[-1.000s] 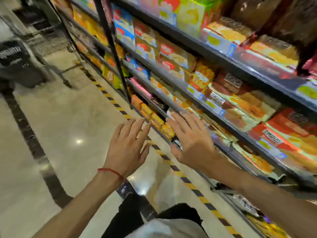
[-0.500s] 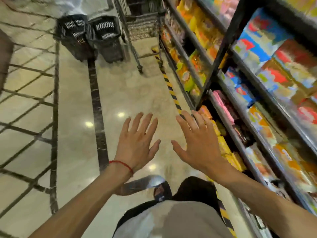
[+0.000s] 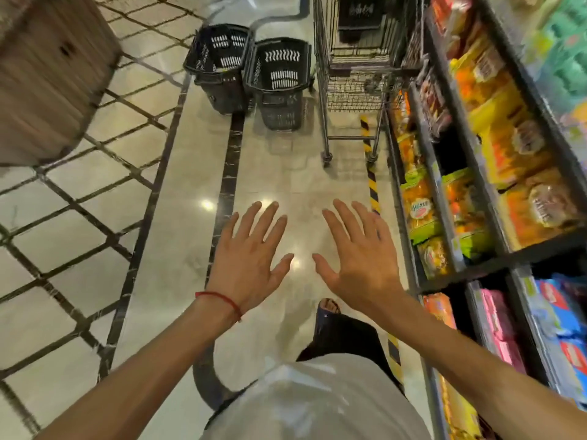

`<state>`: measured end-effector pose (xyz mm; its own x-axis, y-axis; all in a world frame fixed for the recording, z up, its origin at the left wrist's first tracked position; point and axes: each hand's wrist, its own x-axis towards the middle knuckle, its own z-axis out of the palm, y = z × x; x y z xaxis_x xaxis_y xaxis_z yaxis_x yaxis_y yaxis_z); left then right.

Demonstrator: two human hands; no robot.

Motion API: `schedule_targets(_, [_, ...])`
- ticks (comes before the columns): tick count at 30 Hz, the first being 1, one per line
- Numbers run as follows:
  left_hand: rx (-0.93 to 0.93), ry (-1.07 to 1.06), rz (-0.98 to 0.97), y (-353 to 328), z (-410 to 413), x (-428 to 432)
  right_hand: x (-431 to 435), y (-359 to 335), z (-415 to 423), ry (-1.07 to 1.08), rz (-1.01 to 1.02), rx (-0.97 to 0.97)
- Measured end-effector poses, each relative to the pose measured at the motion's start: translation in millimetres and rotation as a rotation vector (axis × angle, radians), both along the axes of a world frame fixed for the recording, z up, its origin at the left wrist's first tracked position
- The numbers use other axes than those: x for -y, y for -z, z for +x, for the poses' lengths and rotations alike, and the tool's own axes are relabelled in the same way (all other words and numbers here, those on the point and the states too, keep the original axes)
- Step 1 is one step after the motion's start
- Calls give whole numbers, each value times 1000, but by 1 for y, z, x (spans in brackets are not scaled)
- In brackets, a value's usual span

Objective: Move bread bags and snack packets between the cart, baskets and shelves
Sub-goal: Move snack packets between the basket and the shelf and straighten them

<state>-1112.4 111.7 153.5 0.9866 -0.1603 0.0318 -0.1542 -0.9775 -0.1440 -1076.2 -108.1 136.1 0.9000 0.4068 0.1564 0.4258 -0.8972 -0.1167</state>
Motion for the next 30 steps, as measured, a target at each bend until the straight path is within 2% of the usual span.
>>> schedule_targets(5, [-1,-123,-24,-3,99,-22,-20,-12,127,-144,17,39])
schedule_targets(15, [18,-266,-68,15,307,-127,-128,-1,363,-224,-77,-6])
schedule_targets(21, [7,-242,-69,20,456,-229,-219,1,506,-228,-164,-38])
schedule_targets(30, [-71,-236,-70,16,663,-349,-333,-1,702,-190,-147,-58])
